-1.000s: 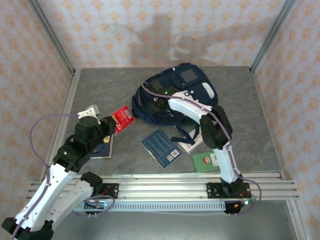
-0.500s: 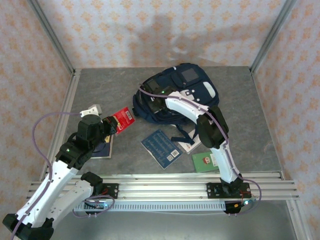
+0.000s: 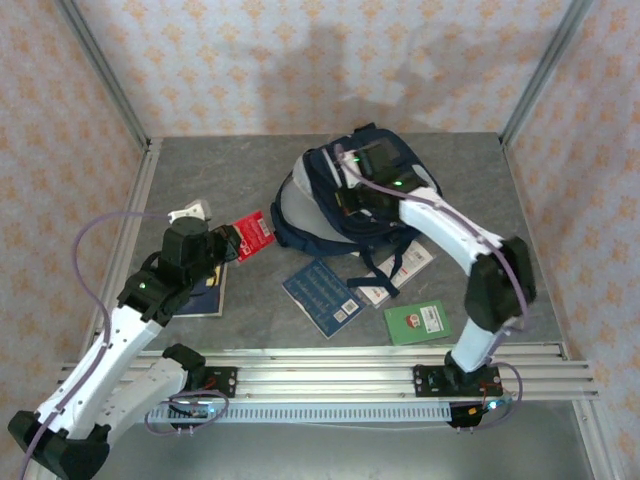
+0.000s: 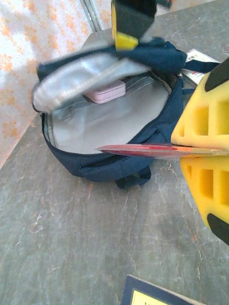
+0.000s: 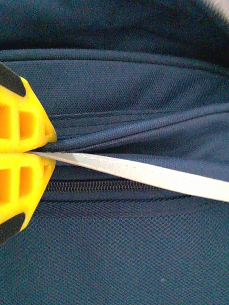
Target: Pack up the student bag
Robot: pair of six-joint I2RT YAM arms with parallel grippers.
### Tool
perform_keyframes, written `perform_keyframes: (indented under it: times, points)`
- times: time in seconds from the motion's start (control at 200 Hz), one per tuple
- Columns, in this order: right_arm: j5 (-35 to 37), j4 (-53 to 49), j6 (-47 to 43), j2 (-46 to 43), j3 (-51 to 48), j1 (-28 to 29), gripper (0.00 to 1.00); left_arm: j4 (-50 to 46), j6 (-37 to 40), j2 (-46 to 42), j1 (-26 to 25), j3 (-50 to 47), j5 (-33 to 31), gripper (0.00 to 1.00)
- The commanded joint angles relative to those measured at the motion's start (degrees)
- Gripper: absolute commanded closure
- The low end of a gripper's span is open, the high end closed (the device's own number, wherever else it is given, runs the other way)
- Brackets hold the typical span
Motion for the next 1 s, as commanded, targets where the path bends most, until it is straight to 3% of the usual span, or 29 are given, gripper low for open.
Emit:
perform_keyframes:
  times: [0.0, 0.16, 0.335, 0.821, 0.991]
  points:
    - [-16.47, 7.52, -3.39, -6.84, -4.34, -4.12, 1.0, 4.32, 0.28, 2.87, 0.71, 2.98, 3.8, 1.0]
    - [-36.12, 15.0, 3.83, -9.63, -7.67, -13.19, 1.0, 11.67, -1.7, 8.51, 0.79, 4.24, 9.4, 1.0]
    - [-45.87, 30.65, 11.05, -12.67, -14.74, -17.06, 1.0, 21.63, -5.71, 17.07, 0.79, 6.77, 14.53, 1.0]
    - [-50.64, 41.81, 19.51, -12.97, -16.25, -18.67, 1.0, 53.29, -18.25, 44.37, -0.71, 12.26, 22.6, 1.0]
    - [-51.06, 44.15, 21.34, -12.2, -16.61, -18.67, 1.0, 56.59, -19.92, 54.11, -3.43, 18.8, 21.29, 1.0]
